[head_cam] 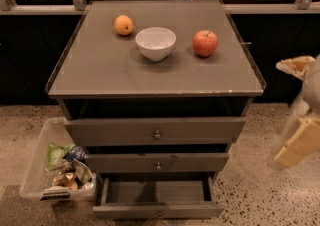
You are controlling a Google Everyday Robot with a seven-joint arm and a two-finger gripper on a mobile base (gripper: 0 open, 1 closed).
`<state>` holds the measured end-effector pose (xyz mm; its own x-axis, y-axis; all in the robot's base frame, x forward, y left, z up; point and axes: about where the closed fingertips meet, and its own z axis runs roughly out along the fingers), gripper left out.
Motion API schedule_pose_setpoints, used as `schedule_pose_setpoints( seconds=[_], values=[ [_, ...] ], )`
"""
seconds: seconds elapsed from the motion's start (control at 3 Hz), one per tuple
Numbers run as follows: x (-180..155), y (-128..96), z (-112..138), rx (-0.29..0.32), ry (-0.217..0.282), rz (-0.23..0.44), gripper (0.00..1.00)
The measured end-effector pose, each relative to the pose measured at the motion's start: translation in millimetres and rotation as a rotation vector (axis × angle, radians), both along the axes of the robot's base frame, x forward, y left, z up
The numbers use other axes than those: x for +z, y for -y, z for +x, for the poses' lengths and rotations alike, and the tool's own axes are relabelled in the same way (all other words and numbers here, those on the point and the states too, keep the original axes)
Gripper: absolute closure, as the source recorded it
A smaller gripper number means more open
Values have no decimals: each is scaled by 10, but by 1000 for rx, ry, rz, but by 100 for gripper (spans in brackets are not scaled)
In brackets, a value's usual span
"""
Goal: Close bottom drawer
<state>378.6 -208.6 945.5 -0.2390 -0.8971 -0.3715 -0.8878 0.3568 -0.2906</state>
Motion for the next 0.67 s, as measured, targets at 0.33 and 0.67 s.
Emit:
schedule_pose_setpoints(
  seconds=[0.33,0.67],
  values=[
    [-397,-56,-301,-21,59,98,0],
    [-1335,-84,-414,-86,31,280,0]
  ],
)
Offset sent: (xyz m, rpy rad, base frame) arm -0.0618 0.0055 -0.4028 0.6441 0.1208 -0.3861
